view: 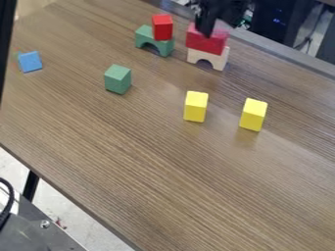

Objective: Move the red block to the right

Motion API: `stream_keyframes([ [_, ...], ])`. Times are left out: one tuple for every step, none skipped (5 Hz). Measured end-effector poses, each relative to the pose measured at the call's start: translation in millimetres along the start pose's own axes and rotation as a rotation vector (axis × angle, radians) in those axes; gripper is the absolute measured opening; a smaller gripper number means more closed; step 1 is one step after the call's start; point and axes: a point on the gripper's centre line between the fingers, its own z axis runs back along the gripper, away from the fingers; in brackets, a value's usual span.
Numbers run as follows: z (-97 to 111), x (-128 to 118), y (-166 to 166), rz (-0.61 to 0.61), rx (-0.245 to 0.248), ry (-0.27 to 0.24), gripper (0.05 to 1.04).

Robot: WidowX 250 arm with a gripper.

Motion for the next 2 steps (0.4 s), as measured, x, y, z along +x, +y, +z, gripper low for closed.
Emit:
stream_keyframes([
  [4.4,8.6,-1.8,0.071,-0.034,-0.006,1.000],
  [3.3,16.0,-3.3,0.119,-0.054,-0.006,0.999],
])
